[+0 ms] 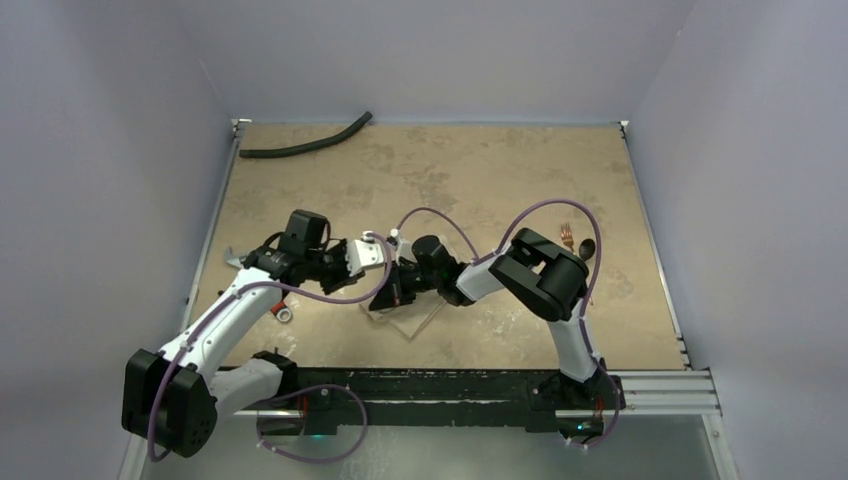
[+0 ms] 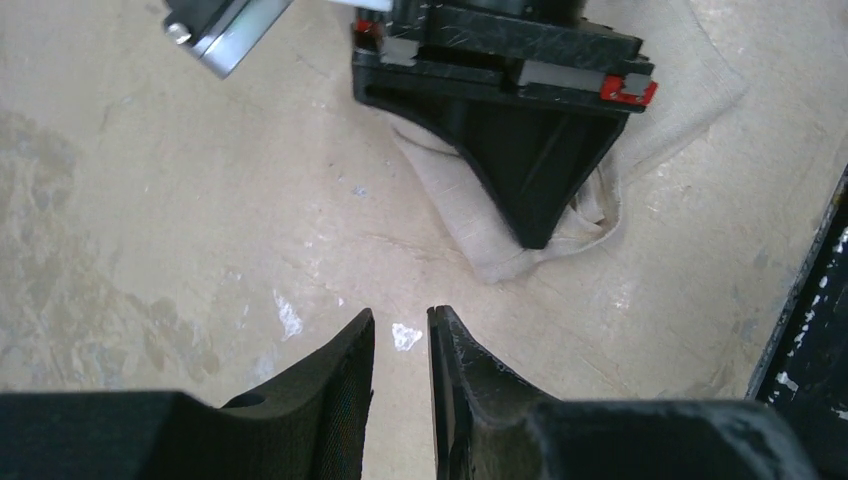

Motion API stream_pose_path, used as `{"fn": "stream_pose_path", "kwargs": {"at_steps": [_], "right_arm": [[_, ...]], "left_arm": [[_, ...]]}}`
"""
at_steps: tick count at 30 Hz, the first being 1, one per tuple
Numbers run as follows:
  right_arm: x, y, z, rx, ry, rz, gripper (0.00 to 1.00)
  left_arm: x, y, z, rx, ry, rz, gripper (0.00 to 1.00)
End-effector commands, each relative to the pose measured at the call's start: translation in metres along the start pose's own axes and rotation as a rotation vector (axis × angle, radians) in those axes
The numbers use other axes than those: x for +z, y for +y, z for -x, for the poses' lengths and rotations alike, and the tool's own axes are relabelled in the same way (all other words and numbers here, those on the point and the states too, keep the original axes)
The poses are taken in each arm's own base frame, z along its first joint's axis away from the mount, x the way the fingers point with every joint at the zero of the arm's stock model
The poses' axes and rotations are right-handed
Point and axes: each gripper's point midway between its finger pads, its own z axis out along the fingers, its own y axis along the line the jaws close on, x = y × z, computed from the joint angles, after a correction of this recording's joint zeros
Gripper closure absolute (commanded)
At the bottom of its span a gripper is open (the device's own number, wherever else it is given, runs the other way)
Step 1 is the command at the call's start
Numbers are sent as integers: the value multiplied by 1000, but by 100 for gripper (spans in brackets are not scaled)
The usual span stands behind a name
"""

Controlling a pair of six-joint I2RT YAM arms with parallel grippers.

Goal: Fold the napkin into a case and place the utensils inside

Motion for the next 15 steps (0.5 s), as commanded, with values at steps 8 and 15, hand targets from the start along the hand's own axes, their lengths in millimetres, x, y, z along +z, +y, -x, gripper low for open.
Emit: {"fn": "stream_pose_path", "kwargs": {"at_steps": [8, 15], "right_arm": [[-15, 20, 15, 7, -45, 119, 92], [-43, 51, 72, -48, -131, 199, 86]], "left_arm": [[38, -41, 15, 278, -27, -146, 77], [33, -42, 20, 299, -33, -148, 79]]}}
